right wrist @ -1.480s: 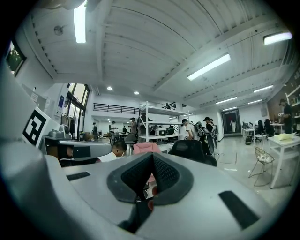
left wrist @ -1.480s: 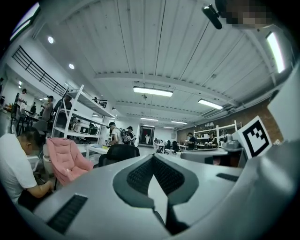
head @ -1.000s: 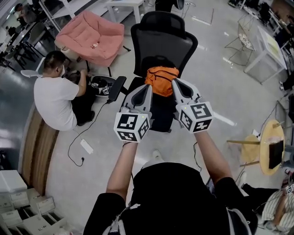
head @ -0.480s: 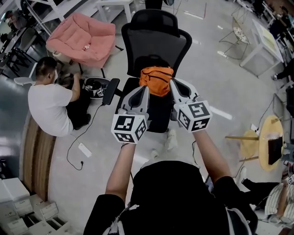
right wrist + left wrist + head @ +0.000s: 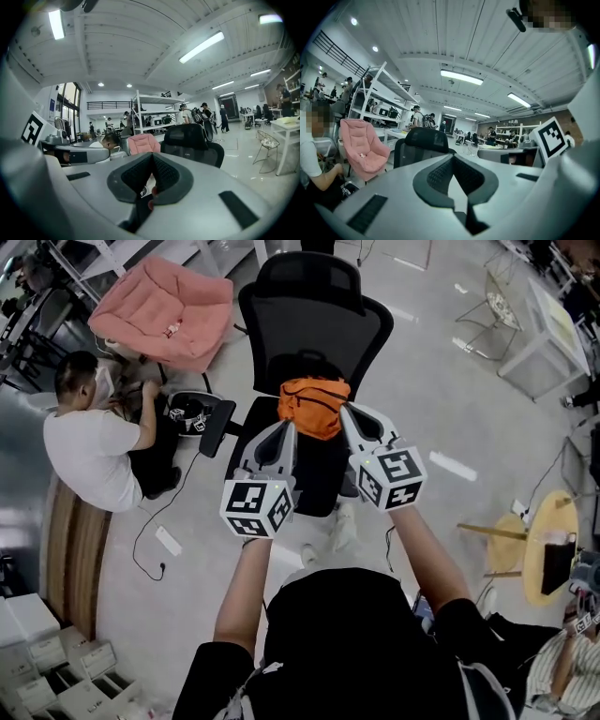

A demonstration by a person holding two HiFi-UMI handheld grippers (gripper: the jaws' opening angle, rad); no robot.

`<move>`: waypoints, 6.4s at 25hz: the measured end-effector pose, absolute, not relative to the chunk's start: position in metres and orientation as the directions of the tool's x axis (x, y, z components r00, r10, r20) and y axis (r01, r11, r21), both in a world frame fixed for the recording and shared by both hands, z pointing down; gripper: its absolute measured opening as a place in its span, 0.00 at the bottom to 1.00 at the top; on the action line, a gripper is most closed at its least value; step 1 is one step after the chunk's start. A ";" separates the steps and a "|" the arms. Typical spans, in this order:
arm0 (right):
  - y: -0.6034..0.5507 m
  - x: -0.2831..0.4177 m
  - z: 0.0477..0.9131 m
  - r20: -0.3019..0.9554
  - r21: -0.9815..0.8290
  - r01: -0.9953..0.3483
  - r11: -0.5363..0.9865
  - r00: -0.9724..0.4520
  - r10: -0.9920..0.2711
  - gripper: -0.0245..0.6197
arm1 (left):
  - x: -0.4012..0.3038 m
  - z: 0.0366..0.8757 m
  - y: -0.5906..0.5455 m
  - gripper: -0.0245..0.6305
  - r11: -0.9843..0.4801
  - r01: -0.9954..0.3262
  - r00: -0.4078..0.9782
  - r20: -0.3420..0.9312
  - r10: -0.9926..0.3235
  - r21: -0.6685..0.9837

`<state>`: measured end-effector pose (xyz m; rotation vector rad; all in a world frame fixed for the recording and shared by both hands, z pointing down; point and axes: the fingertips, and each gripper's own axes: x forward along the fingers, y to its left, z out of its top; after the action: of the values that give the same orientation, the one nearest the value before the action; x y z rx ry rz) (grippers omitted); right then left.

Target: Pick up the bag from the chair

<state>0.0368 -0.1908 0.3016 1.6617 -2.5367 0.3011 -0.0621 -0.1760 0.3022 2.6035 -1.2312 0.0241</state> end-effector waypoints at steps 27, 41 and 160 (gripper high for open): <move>-0.315 0.098 0.436 0.406 -0.139 -0.878 0.457 -0.472 -0.782 0.04 | -0.019 0.448 -0.291 0.05 -0.469 -0.828 0.555 0.335 -0.761 0.307; -0.342 0.107 0.526 0.517 -0.148 -0.865 0.480 -0.481 -0.708 0.04 | -0.006 0.532 -0.320 0.05 -0.418 -0.846 0.528 0.410 -0.744 0.331; -0.397 0.080 0.670 0.708 -0.005 -0.825 0.565 -0.402 -0.580 0.06 | -0.033 0.612 -0.319 0.05 -0.272 -0.851 0.481 0.459 -0.747 0.450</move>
<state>0.0801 -0.3972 0.6696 1.1201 -2.1295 0.4717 -0.0334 -0.3188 0.6122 2.0724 -1.3144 0.2035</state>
